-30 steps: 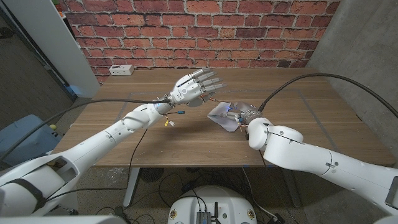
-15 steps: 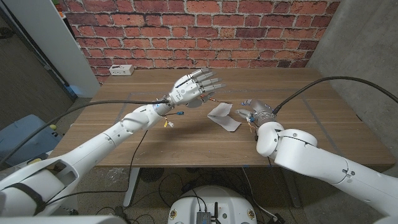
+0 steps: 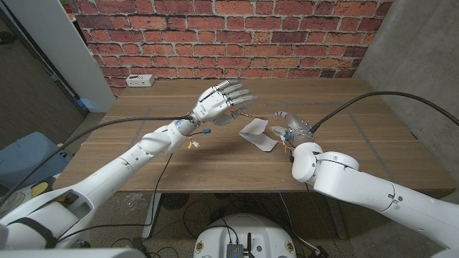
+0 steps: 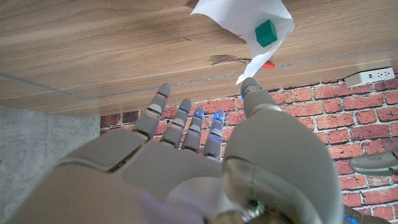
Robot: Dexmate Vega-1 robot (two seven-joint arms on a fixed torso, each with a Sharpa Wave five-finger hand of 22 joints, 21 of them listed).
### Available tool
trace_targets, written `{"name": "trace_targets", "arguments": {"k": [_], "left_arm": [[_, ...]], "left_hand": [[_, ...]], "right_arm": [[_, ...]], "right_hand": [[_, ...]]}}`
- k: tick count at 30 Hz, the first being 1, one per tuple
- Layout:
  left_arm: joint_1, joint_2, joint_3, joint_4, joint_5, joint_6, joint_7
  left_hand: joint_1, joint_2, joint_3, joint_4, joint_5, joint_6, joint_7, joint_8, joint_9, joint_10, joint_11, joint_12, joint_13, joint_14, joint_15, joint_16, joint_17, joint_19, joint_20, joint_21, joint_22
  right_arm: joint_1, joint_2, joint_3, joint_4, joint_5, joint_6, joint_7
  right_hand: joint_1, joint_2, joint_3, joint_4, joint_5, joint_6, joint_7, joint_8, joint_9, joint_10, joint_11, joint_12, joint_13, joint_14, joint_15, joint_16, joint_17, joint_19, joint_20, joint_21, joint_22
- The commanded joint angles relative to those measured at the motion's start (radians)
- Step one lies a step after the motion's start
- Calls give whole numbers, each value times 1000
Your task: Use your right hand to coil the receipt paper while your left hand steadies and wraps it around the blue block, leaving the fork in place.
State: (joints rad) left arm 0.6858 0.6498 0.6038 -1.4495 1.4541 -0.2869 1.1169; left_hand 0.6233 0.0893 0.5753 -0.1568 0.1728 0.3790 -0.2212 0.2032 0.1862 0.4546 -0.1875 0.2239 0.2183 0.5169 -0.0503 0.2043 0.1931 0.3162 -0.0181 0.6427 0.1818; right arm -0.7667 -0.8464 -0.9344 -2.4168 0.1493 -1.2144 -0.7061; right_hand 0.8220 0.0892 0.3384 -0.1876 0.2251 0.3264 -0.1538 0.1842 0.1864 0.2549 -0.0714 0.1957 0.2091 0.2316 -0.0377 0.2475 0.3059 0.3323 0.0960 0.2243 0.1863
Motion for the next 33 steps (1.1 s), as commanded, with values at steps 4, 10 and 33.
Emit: {"name": "trace_targets", "arguments": {"k": [4, 10, 33], "left_arm": [[-28, 78, 86, -14, -253, -65, -39], [-59, 121, 130, -30, -363, -118, -99], [-132, 122, 194, 30, -416, -169, -138]], "left_hand": [[-16, -3, 11, 0, 5, 22, 2, 1, 1, 17, 9, 8, 3, 13, -165, 4, 2, 7, 17, -2, 1], [-33, -7, 14, 5, 4, 42, 2, 4, 1, 32, 15, 11, 3, 20, -163, 6, 3, 2, 25, -6, 2], [-92, -9, 10, 27, 2, 72, 12, 2, 0, 40, 27, 10, 6, 20, -149, 8, 7, -11, 39, -15, 5]], "right_arm": [[0, 31, -84, 147, -258, 216, 93], [-49, 67, -58, 230, -353, 357, 94], [-212, 167, 99, 242, -590, 361, 135]], "right_hand": [[52, -67, -19, 4, 10, 11, -62, 9, 2, -15, -45, 3, 3, -15, -49, -9, -9, -8, -15, -9, -1], [102, -79, -18, 6, 27, 48, -66, 23, 4, -2, -73, 12, 4, -11, -65, -7, -12, -12, -25, -11, -1], [280, -17, -28, 45, 62, 258, -69, 44, 6, 86, -111, 31, 6, 37, -105, 48, 13, 34, -49, 2, 0]]}}
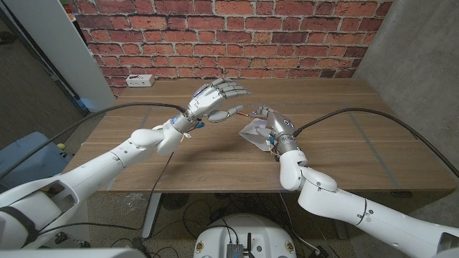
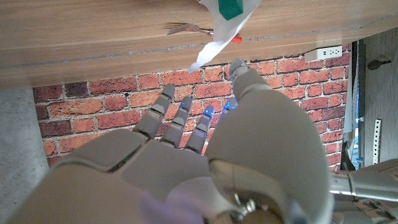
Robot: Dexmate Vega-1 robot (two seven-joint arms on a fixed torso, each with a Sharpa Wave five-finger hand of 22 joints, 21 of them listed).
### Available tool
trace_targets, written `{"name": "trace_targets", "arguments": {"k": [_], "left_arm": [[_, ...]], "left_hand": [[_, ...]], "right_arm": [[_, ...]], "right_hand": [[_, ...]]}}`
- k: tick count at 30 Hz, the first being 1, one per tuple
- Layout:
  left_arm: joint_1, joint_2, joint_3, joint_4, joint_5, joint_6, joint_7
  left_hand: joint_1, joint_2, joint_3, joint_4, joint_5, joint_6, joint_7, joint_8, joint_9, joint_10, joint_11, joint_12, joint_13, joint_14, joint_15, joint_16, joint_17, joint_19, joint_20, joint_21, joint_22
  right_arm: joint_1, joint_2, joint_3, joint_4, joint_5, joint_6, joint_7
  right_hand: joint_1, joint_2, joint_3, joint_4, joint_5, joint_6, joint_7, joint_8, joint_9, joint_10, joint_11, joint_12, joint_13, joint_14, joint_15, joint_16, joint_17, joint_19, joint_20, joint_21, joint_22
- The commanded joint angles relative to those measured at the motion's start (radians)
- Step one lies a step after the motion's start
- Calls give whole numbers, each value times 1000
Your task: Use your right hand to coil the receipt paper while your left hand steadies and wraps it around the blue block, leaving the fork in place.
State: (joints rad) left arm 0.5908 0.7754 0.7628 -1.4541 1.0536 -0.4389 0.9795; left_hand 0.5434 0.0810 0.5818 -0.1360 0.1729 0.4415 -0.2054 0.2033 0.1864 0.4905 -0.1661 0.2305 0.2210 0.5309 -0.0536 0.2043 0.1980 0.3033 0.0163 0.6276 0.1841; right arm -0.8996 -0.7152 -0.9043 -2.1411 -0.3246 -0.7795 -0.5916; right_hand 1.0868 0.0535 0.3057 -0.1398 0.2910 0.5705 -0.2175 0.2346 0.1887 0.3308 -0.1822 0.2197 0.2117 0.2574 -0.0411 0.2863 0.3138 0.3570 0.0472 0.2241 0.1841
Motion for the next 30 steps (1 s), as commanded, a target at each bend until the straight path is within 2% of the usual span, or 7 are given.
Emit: {"name": "trace_targets", "arguments": {"k": [1, 4, 13, 21, 26, 28, 30], "left_arm": [[-41, -5, 37, 40, -19, -21, 0], [-51, -9, 44, 51, -21, -28, 2], [-74, -14, 56, 72, -46, -61, -14], [-70, -9, 48, 63, -67, -71, -38], [-66, -4, 42, 56, -74, -78, -54], [-65, -2, 41, 54, -75, -82, -58], [-62, -1, 37, 50, -73, -78, -59]], "left_hand": [[-14, 0, 3, 7, 2, 10, -3, 1, 0, 5, 5, 4, 3, 6, -145, 8, 2, 2, 4, 0, 2], [-16, 1, 4, 8, 2, 10, -2, 1, 0, 4, 5, 3, 3, 6, -145, 8, 2, 2, 4, 0, 2], [-34, 4, 2, 15, 2, 11, 2, -2, 0, 4, 9, 2, 4, 5, -138, 9, 4, -2, 6, -2, 3], [-57, 7, -1, 25, 1, 13, 9, -5, 0, 3, 13, 1, 5, 1, -128, 9, 6, -6, 11, -5, 4], [-66, 8, -2, 28, 1, 14, 13, -6, 0, 2, 16, 0, 5, 0, -128, 9, 6, -10, 13, -7, 4], [-70, 8, -3, 29, 1, 14, 15, -6, 0, 2, 17, 0, 5, 0, -127, 9, 6, -10, 14, -8, 4], [-73, 8, -4, 31, 1, 15, 15, -6, 0, 2, 18, 0, 5, 0, -125, 9, 6, -11, 15, -8, 4]], "right_arm": [[-76, 36, 63, -43, -130, -104, 37], [-71, 38, 53, -60, -159, -175, 75], [-16, 35, -9, -23, -200, -228, 184], [13, 37, -37, 33, -214, -199, 228], [4, 47, -26, 68, -222, -132, 196], [20, 53, -40, 72, -239, -163, 229], [10, 56, -25, 68, -236, -178, 231]], "right_hand": [[23, 18, 5, -8, -4, 14, -5, -8, 3, 9, -5, 7, 4, 11, -104, 10, 6, 10, -2, 3, 2], [57, 14, 5, -25, -8, 0, -5, -21, 2, -10, -14, -4, 4, -4, -105, 6, 6, 6, -5, 0, 2], [66, -16, -29, -20, -13, -79, -5, -52, 1, -75, -21, -25, 5, -31, -108, 3, 11, -10, -9, -7, 2], [65, -25, -45, -15, -10, -107, -5, -55, 1, -95, -27, -27, 6, -45, -109, 0, 13, -21, -14, -10, 2], [76, -21, -47, -16, -7, -98, -5, -46, 3, -75, -27, -16, 6, -33, -116, 6, 14, -19, -17, -9, 2], [81, -21, -53, -15, -5, -76, -4, -36, 5, -64, -27, -10, 6, -29, -116, 9, 14, -13, -18, -6, 3], [113, -8, -44, -24, 1, -66, -6, -33, 5, -73, -29, -13, 6, -32, -118, 9, 15, -14, -20, -6, 2]]}}
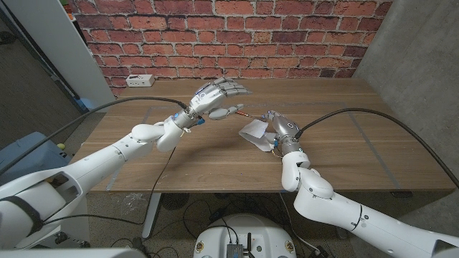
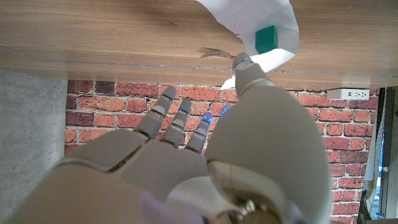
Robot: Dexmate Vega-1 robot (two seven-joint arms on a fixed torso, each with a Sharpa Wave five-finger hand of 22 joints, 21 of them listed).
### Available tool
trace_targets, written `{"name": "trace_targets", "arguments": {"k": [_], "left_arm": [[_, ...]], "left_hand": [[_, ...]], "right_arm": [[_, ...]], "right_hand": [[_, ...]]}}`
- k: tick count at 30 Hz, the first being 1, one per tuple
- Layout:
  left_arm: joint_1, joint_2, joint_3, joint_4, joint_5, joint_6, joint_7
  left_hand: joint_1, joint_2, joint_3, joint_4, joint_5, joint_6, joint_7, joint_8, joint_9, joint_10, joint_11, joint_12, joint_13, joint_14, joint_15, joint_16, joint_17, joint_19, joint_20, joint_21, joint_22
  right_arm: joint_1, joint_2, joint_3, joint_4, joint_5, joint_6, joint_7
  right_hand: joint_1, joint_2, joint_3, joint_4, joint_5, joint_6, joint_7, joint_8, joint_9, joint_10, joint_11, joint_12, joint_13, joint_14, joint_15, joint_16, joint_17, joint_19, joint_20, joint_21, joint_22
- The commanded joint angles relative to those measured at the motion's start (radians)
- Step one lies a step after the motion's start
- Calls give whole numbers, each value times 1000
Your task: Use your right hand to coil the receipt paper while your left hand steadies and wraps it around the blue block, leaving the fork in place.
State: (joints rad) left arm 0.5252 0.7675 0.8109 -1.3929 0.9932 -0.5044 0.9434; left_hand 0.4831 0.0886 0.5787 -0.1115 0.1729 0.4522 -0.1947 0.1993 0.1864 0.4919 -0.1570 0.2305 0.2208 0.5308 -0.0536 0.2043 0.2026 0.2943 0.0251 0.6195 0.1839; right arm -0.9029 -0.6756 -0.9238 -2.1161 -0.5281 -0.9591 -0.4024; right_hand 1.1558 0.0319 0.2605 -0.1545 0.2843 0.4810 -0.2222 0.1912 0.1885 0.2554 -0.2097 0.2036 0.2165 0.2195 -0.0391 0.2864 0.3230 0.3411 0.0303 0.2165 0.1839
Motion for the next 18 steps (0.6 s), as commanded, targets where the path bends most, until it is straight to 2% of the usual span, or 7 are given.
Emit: {"name": "trace_targets", "arguments": {"k": [1, 3, 13, 16, 18], "left_arm": [[6, 8, -12, -14, -11, -10, -23], [8, 9, -14, -17, -11, -9, -26], [-3, -2, -9, -3, -2, -23, -23], [-3, -3, -9, -5, -3, -24, -27], [-1, -2, -9, -9, -4, -22, -32]], "left_hand": [[-15, 1, -1, 7, 1, 5, 4, -2, 0, 0, 10, 0, 6, -1, -124, 9, 2, -2, 6, 0, 4], [-18, 2, -1, 8, 0, 5, 5, -2, 0, 0, 10, 0, 6, -1, -123, 9, 2, -3, 7, -1, 4], [-34, 7, -2, 15, 1, 6, 5, -3, 0, 0, 13, -1, 7, -2, -121, 10, 3, -5, 9, -2, 5], [-38, 10, -2, 18, 1, 6, 6, -4, 0, 0, 11, -1, 7, -2, -121, 11, 3, -5, 10, -3, 5], [-41, 11, -2, 19, 1, 6, 6, -4, 0, 0, 11, -1, 7, -2, -119, 11, 3, -7, 10, -3, 5]], "right_arm": [[6, 15, 0, 36, -38, -8, 35], [-9, 20, 10, 25, -54, -35, 14], [-26, 8, -2, -12, -85, -109, 39], [-50, 2, 14, -9, -79, -55, -2], [-63, 6, 26, -3, -70, -17, -26]], "right_hand": [[50, 16, 3, -11, 8, 24, -1, 10, 5, 1, -2, 2, 1, 5, -120, 9, 6, 2, -4, 1, 3], [55, 21, 5, -11, 9, 24, -1, 10, 5, -1, -2, 2, 1, 2, -122, 8, 7, 0, -6, 1, 3], [67, 26, 3, -10, 8, 20, -1, 7, 5, -5, -2, 2, 1, -1, -123, 9, 9, 2, -11, 2, 3], [82, 32, 5, -12, 8, 16, -1, 5, 4, -9, -2, 0, 1, -4, -125, 9, 10, -2, -15, 0, 3], [55, 7, -23, 4, 2, 19, -1, 6, 5, -4, -1, 4, 1, 6, -125, 14, 9, 7, -9, 4, 2]]}}
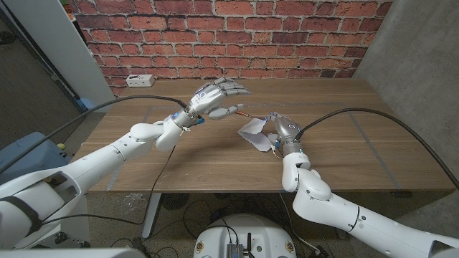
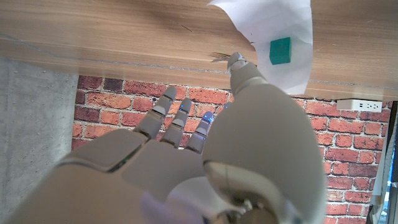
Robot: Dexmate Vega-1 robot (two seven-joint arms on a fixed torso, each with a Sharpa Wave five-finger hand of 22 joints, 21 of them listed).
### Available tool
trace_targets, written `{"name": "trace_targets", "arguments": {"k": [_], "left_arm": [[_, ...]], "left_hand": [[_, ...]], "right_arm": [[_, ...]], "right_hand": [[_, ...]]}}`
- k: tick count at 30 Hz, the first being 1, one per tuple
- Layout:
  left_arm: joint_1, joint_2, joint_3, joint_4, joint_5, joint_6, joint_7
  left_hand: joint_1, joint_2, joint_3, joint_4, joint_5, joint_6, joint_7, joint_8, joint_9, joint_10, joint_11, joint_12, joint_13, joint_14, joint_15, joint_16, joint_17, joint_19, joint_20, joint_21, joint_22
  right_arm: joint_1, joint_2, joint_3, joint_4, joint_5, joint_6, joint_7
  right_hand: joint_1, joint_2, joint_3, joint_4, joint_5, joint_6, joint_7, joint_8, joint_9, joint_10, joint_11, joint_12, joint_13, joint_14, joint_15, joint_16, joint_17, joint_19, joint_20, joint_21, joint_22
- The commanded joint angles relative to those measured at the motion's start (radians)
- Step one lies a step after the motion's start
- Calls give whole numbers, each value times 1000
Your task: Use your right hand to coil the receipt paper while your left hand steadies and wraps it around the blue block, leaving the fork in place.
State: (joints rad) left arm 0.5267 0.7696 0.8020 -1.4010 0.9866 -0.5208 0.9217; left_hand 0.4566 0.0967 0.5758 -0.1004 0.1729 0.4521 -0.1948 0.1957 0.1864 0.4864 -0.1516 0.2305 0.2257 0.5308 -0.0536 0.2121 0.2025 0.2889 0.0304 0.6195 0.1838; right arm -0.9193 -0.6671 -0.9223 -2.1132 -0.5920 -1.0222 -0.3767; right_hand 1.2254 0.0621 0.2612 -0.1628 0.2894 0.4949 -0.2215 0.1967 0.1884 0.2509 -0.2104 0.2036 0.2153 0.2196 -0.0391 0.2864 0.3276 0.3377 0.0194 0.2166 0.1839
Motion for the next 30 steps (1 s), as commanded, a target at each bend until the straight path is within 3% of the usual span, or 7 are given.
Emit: {"name": "trace_targets", "arguments": {"k": [1, 17, 20, 22, 25, 28, 30], "left_arm": [[-2, -3, -1, -4, 3, -5, -13], [22, 16, -29, -34, -55, -39, -92], [22, 18, -35, -31, -67, -54, -110], [24, 17, -38, -31, -64, -56, -113], [27, 16, -43, -34, -59, -54, -116], [30, 15, -47, -35, -59, -53, -121], [32, 14, -49, -35, -57, -51, -123]], "left_hand": [[-17, 4, 1, 9, 1, 6, 8, -1, 0, 6, 7, -1, 2, -2, -119, 3, 4, -1, 5, -3, 5], [-95, 3, -22, 45, -1, -3, 25, -6, 1, -9, 20, -7, 5, -12, -93, 4, 8, -19, 20, -13, 7], [-115, 4, -27, 55, 0, -5, 29, -7, 1, -14, 24, -8, 5, -18, -87, 3, 9, -24, 25, -16, 7], [-122, 4, -29, 59, 0, -6, 30, -7, 1, -16, 27, -9, 5, -18, -85, 3, 9, -26, 27, -17, 7], [-130, 5, -32, 62, 0, -8, 30, -8, 1, -17, 26, -10, 5, -20, -84, 3, 9, -28, 29, -18, 7], [-137, 4, -34, 66, 1, -9, 31, -8, 1, -18, 27, -10, 5, -19, -81, 4, 9, -29, 29, -19, 7], [-141, 4, -35, 68, 1, -9, 30, -8, 1, -18, 27, -10, 5, -21, -81, 3, 9, -30, 30, -19, 8]], "right_arm": [[-47, -3, 24, -1, -6, 63, -56], [-43, 48, 22, 142, -53, 281, -144], [-44, 52, 24, 170, -70, 339, -180], [-48, 60, 28, 181, -82, 352, -193], [-54, 69, 37, 206, -98, 402, -242], [-62, 78, 44, 210, -118, 406, -255], [-70, 83, 52, 209, -125, 401, -254]], "right_hand": [[-23, -28, -31, 17, -4, 8, -1, 1, 5, 5, -1, 6, 2, 7, -124, 14, 5, 11, 3, 4, 2], [-65, -49, -77, 36, 9, -55, -1, -19, 1, -30, 0, -4, 2, 9, -125, 20, 10, 21, 3, 7, 3], [-56, -39, -79, 33, 20, -14, 1, 3, 5, 5, 1, 13, 2, 30, -134, 29, 10, 26, 0, 8, 3], [-47, -36, -95, 28, 36, 191, 4, 63, 11, 63, -1, 30, 0, 62, -137, 37, 5, 36, -4, 10, 3], [-36, -16, -106, 29, 41, 385, 11, 102, 5, 129, 0, 43, -1, 85, -154, 52, 10, 64, -9, 18, 4], [-27, -3, -119, 29, 37, 592, 73, 154, 7, 195, 0, 53, -2, 115, -168, 70, 16, 77, -18, 21, 5], [-26, 4, -120, 31, 37, 639, 89, 168, 7, 215, 0, 56, -2, 125, -171, 74, 18, 86, -19, 25, 5]]}}
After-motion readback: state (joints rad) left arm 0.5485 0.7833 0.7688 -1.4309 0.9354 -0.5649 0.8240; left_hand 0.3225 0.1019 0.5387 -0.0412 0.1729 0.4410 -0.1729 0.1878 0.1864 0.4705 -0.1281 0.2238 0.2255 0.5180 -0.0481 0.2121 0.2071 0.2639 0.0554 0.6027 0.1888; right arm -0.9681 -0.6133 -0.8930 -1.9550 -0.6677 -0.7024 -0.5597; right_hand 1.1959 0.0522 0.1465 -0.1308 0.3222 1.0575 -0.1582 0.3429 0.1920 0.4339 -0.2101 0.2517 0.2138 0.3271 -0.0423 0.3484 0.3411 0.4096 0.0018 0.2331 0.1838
